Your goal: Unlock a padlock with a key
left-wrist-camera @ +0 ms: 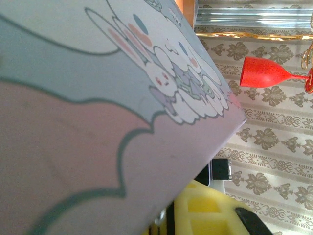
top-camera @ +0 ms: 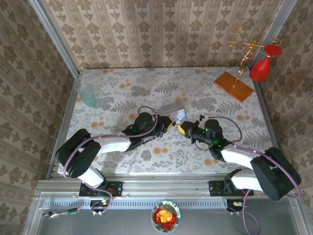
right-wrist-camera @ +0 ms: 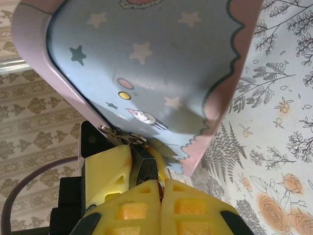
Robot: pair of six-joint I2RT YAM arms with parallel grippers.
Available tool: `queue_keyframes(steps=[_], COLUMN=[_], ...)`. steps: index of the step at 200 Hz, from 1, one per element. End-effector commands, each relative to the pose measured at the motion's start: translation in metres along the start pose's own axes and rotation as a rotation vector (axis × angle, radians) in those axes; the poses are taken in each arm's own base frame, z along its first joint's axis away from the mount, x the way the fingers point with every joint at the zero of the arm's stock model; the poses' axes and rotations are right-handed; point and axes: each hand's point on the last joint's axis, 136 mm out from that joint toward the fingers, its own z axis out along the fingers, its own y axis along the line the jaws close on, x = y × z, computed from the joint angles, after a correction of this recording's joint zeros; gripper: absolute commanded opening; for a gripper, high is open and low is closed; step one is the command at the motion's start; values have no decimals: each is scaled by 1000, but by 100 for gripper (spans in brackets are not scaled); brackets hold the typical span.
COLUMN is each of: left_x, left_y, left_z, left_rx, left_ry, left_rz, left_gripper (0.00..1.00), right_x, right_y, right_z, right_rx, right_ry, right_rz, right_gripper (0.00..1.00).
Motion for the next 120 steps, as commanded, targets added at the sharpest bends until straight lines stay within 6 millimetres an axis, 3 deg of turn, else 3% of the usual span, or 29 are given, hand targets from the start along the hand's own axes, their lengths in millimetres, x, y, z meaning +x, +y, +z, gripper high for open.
queue_keyframes(steps=[1,40,59,83,120], left_x=[37,45,42,26,-13], left_y=[-52,-53,-48,-30,9], left_z=[3,7,7,1,-17], left_rx=[162,161,143,59,-120], left_ry=[139,169,161,110,8], left_rz=[91,100,101,119,166], left_gripper=[0,0,0,0,0], right_x=[11,15,16,14,1], right_y=[24,40,40,19,-26], right_z=[8,13,13,6,-19], right_rx=[-74,-106,-83,24,273], right_ry=[73,96,93,73,11], right_rz=[6,-22,-53,-125,-402], right_gripper=[0,0,7,23,46])
